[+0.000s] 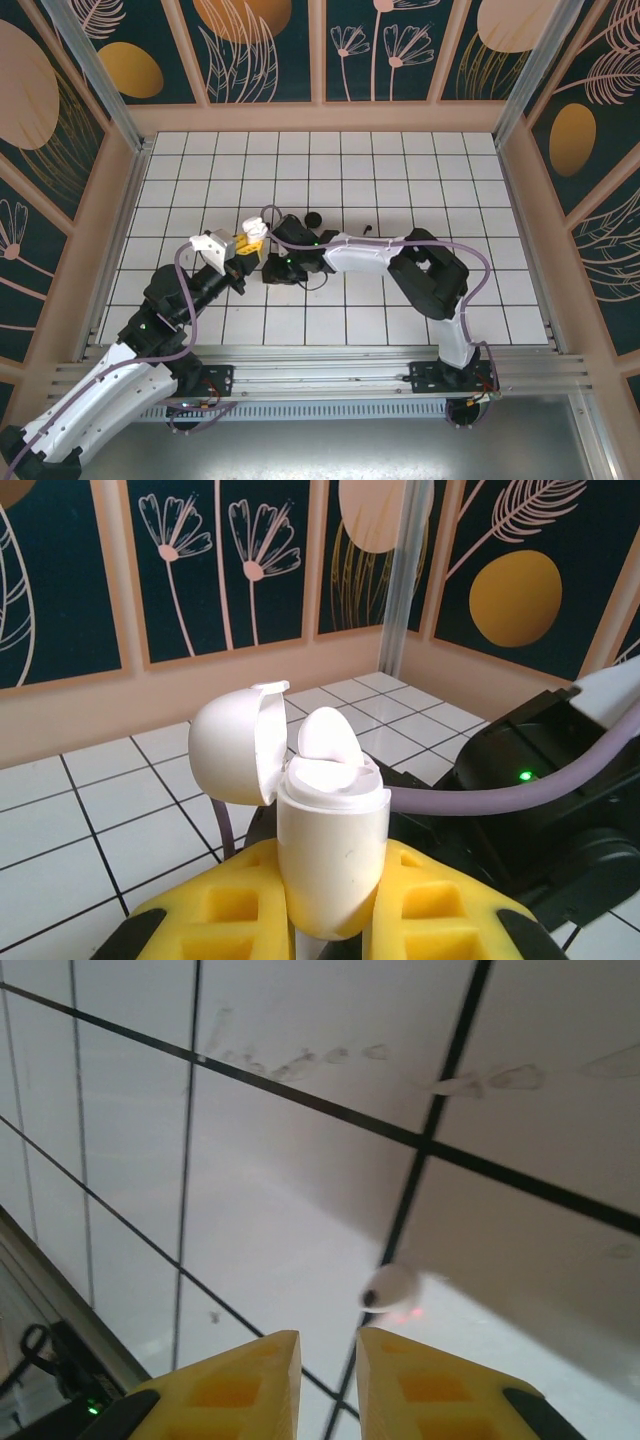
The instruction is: Insert the wireless bluetooth earbuds into the charging case
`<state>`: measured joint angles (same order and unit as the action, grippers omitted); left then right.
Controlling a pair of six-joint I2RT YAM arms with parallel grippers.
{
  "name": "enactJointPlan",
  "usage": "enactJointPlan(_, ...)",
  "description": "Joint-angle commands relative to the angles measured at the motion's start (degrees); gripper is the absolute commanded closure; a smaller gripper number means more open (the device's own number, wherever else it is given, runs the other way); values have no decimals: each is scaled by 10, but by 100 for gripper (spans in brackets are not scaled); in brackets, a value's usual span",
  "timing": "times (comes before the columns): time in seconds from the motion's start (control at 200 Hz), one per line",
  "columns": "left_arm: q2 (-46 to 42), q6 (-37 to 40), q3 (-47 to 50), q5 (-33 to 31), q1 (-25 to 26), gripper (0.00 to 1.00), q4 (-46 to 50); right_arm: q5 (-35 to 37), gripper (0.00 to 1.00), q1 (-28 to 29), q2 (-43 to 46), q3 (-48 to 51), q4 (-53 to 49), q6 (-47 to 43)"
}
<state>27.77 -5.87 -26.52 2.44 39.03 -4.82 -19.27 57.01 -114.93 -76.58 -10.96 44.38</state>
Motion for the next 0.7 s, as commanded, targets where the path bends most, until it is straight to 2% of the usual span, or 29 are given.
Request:
enactJointPlan(0.0,-5,-1,-5,1,3,99,10,48,79,10,-8,-24,-28,44)
enactJointPlan(0.27,-17,0,-8,1,3,99,22,120,79,36,-42,-99,-124,64)
enactJointPlan(0.505,-27,1,-8,2,3,99,24,143,79,53,-75,-148,-163,102)
enactJointPlan(0.696,-31,2,-8,10,4,99,28,167,75,66,-90,-177,-194,123)
